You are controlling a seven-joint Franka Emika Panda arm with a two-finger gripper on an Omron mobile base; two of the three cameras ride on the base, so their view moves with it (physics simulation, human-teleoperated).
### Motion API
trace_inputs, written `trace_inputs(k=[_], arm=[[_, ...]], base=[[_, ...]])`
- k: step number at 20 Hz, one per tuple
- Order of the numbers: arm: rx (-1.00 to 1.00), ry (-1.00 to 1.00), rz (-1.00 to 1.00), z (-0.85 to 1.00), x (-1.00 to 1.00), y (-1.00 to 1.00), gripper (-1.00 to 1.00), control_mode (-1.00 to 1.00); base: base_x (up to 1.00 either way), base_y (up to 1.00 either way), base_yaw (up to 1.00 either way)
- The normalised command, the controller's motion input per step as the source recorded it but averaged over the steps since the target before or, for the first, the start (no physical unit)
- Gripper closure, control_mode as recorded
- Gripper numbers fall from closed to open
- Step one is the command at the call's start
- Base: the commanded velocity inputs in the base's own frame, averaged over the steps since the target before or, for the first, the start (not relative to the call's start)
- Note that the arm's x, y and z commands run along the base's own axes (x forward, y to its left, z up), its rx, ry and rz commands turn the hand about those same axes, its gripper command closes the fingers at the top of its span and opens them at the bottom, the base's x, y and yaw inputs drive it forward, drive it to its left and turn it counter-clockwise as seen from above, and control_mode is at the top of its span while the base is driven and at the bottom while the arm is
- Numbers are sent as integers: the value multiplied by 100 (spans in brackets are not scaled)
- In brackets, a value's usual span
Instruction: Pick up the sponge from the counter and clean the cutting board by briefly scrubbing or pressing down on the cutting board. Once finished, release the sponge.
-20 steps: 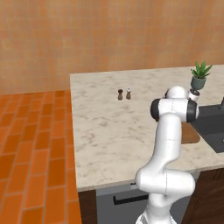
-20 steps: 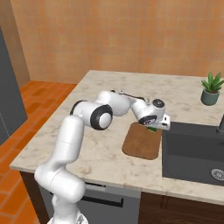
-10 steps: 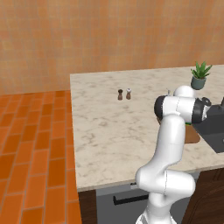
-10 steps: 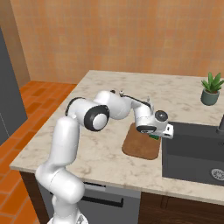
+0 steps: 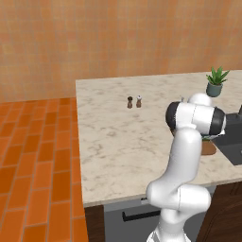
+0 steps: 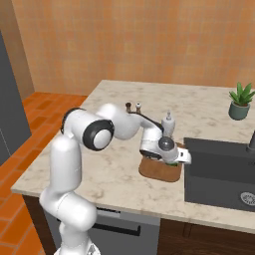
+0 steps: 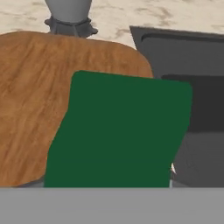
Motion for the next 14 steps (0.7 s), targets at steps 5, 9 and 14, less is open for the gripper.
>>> trace_inputs(k=[5,9,14], arm=[[0,39,0,2,-92,0,100,-100],[1,30,0,-18,-100,0,100,-100],[15,6,0,-23,-94,41,100,-100]], base=[[0,0,0],[0,0,0],[0,0,0]])
